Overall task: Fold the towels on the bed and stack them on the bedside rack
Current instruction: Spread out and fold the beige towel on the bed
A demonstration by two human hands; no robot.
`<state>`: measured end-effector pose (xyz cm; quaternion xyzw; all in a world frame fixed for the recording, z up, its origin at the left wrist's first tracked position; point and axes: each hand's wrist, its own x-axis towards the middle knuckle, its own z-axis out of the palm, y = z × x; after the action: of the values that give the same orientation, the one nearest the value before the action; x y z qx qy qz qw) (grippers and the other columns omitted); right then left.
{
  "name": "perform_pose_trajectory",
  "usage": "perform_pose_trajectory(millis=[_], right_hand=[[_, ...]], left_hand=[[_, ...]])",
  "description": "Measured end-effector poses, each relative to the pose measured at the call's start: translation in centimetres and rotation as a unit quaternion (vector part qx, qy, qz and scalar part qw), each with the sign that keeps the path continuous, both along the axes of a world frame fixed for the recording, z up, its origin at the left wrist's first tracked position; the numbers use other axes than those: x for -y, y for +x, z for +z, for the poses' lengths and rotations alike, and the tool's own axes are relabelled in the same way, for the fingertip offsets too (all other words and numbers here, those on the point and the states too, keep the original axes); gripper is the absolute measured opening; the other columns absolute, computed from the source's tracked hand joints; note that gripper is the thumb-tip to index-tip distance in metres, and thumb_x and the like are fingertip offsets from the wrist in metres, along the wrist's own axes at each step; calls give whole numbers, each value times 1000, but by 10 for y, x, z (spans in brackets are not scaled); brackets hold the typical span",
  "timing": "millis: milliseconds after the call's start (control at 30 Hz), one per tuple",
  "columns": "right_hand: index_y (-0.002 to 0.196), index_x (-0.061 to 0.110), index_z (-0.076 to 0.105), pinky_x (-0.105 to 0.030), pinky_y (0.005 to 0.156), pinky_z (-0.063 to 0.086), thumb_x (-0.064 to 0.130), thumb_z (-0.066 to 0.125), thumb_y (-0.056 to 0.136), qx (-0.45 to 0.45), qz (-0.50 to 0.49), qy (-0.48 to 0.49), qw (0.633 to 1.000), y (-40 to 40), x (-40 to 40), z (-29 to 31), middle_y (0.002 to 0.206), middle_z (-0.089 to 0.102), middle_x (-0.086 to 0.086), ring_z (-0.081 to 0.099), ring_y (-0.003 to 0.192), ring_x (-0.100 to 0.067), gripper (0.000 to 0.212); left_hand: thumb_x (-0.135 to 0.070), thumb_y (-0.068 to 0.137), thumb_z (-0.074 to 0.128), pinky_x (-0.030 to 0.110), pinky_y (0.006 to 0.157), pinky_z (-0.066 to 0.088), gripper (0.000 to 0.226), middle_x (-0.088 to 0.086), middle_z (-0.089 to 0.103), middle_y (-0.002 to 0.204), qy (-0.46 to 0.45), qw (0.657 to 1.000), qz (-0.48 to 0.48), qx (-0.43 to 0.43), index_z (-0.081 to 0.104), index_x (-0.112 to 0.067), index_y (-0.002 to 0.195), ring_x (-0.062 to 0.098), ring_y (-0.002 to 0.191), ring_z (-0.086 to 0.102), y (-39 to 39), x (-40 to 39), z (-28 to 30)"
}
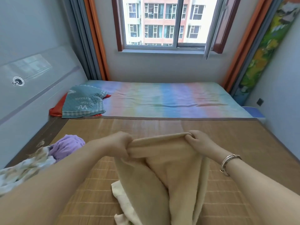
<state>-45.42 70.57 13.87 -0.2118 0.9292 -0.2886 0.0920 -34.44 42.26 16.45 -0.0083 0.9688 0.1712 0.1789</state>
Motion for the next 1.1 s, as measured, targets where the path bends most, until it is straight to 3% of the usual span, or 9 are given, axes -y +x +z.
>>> perform_pose_trajectory(millis=[133,367,467,567,633,733,800,933,1100], right_hand=[[74,20,42,-33,62,35,58,63,75,108,100,125,981,-6,-6,-16,72,49,8,46,66,-12,44],[86,20,46,-30,65,39,12,47,82,37,119,381,916,-54,-1,-59,99,56,-4,58,91,-27,9],[110,17,58,-29,70,41,19,37,93,25,31,422,906,-81,6,-66,113,62,-4,61,103,-25,27],[92,0,55,-38,77,55,13,29,95,228,-116,208,944,-108,15,-71,90,63,-17,65,84,-32,29],[96,-2,49,-45,71,57,14,23,97,363,-213,-28,907,-130,28,-71,80,60,-23,63,71,-34,30],[94,14,55,-33,69,51,3,24,94,275,-182,-217,919,-169,52,-45,81,65,-9,58,87,-29,33],[86,20,58,-21,76,40,3,33,90,163,-136,-296,931,-188,64,-8,90,60,4,49,96,-17,30],[143,17,32,-20,99,28,12,32,101,44,-71,-398,913,-218,74,87,112,46,11,38,111,-5,42],[146,20,34,-12,92,26,3,31,97,-80,-45,-322,942,-229,61,148,130,42,1,41,118,-11,52]], left_hand=[[-20,70,69,26,53,38,25,-6,47,63,-148,984,16,98,46,-23,60,16,61,49,-11,21,-33],[-28,88,52,36,81,50,14,1,55,105,-256,958,107,69,56,-18,80,26,106,52,-47,31,-79],[-17,91,42,32,67,48,22,6,60,96,-199,942,257,80,63,-8,92,27,88,62,-65,35,-83],[1,92,37,31,47,55,27,22,65,68,91,884,435,147,59,8,78,33,56,67,-86,36,-80],[1,95,30,30,42,53,32,27,67,67,269,819,493,119,57,17,86,34,55,68,-106,35,-71],[1,91,28,34,55,57,33,25,70,85,388,771,503,-39,58,9,101,32,70,69,-149,45,-46],[-3,90,32,34,67,54,31,18,67,92,402,772,464,-163,61,-5,101,26,76,63,-173,58,-12],[-12,91,36,27,73,44,29,5,63,102,322,798,354,-367,63,-20,98,18,89,55,-205,78,81],[-12,92,45,27,66,38,12,-8,55,85,227,792,292,-486,55,-18,93,13,81,49,-198,82,142]])
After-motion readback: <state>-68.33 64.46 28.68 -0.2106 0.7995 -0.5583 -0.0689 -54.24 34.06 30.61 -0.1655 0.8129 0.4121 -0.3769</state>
